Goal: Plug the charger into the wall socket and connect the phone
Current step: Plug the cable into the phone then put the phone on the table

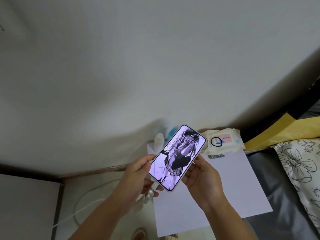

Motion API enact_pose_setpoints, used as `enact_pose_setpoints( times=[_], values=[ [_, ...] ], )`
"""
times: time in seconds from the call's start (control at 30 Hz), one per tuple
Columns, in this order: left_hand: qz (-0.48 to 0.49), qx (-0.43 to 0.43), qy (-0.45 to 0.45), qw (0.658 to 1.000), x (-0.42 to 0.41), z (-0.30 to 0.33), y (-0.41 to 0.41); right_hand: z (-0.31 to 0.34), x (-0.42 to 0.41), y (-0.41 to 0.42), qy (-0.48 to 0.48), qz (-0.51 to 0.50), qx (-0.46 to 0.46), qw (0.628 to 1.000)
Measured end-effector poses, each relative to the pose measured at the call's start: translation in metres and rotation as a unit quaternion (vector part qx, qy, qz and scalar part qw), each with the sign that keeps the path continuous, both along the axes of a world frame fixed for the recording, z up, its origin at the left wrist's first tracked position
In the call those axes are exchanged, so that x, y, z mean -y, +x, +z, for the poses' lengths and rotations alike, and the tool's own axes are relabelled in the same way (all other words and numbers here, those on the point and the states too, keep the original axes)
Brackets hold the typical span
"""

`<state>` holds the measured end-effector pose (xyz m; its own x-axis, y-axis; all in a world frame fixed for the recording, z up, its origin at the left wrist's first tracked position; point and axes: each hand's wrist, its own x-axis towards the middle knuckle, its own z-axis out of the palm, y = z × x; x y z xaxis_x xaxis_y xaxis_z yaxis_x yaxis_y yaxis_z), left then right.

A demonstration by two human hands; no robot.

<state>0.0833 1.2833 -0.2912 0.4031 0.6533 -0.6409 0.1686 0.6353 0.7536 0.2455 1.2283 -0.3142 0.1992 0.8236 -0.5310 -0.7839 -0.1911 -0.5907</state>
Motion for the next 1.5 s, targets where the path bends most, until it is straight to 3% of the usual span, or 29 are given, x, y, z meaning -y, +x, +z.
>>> enact_pose_setpoints(
  times=[0.27,0.83,1.4,1.5],
  values=[
    [-0.018,-0.015,0.007,1.000,0.002,-0.018,0.003,-0.017,0.010,0.006,0.018,0.009,-0.067,0.998],
    [-0.065,-0.041,-0.004,0.997,0.009,-0.064,0.014,-0.068,0.033,0.018,-0.019,0.022,-0.074,0.997],
    [-0.091,-0.044,-0.003,0.995,0.009,-0.116,0.021,-0.105,0.046,0.025,-0.055,0.027,-0.033,0.998],
    [-0.090,-0.051,-0.015,0.995,0.010,-0.132,0.023,-0.113,0.044,0.026,-0.116,0.053,0.034,0.991]
  ],
)
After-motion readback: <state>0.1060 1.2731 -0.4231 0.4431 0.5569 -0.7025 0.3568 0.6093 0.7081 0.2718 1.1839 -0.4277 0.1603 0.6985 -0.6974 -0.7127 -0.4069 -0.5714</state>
